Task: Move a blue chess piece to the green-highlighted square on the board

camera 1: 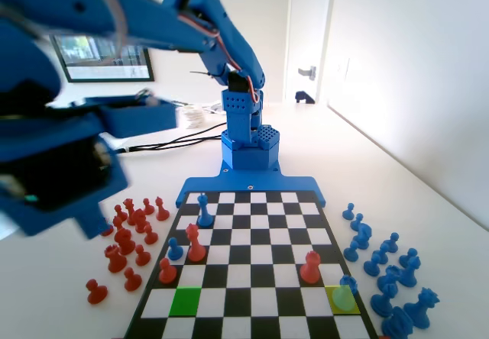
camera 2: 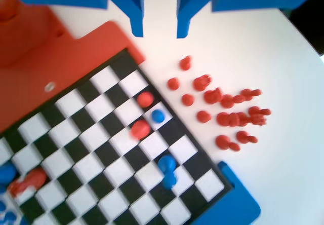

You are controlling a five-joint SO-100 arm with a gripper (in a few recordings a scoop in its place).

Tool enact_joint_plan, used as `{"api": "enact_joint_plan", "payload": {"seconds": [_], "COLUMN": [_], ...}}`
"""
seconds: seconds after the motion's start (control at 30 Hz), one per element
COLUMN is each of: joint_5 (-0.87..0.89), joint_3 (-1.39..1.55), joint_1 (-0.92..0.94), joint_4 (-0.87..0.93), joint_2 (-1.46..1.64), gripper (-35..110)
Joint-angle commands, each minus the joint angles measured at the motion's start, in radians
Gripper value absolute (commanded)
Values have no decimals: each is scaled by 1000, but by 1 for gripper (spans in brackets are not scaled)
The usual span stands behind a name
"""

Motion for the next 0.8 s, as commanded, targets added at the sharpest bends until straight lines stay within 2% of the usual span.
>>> {"api": "enact_joint_plan", "payload": {"seconds": [0.0,0.43,0.77], "joint_5": [18,164,118], "joint_3": [94,672,684], "joint_1": [-87,-422,-703], "joint_4": [-3,-314,-449], "joint_2": [225,563,531], "gripper": [11,11,12]}}
